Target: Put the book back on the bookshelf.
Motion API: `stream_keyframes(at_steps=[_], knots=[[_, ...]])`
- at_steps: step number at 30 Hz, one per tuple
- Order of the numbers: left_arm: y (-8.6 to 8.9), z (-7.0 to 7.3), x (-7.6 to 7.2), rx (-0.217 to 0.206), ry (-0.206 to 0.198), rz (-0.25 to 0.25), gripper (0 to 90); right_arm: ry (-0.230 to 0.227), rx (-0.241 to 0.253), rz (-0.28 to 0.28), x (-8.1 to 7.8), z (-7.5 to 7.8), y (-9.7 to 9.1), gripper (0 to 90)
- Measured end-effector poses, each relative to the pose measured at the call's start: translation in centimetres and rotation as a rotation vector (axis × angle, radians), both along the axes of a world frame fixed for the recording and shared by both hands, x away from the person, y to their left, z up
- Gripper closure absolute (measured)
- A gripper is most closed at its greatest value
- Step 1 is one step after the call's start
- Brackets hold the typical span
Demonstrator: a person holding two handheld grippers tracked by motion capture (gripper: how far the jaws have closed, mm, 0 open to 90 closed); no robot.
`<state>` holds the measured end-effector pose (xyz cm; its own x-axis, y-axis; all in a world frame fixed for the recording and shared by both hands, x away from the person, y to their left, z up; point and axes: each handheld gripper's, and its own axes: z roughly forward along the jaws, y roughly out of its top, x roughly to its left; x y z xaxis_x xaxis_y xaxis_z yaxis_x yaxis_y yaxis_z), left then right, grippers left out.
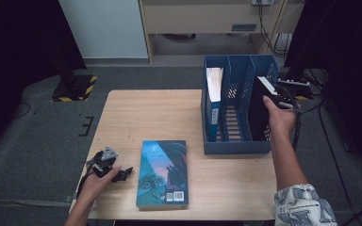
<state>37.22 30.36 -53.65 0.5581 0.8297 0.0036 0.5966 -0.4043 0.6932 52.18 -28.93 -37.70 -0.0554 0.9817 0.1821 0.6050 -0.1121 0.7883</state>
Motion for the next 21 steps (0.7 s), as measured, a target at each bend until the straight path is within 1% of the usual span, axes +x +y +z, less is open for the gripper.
stream_keyframes(at_steps=[3, 8, 14, 17, 21], knots=[[0.0, 0.0, 0.0, -0.002, -0.001, 0.001, 0.0, 0.011, -0.009, 0.006, -0.4, 0.0, 0.1, 52.2], [0.0, 0.0, 0.0, -0.003, -0.002, 0.002, 0.0, 0.008, -0.013, 0.013, -1.3, -0.3, 0.2, 51.6], [0.0, 0.0, 0.0, -0.002, -0.001, 0.002, 0.0, 0.013, -0.006, 0.021, -2.1, -0.6, 0.0, 51.0], [0.0, 0.0, 0.0, -0.002, -0.002, 0.002, 0.0, 0.010, -0.013, 0.030, -2.5, -0.7, 0.0, 50.8], [0.0, 0.0, 0.0, -0.003, -0.002, 0.003, 0.0, 0.011, -0.007, 0.027, -2.9, -0.9, -0.1, 50.6]])
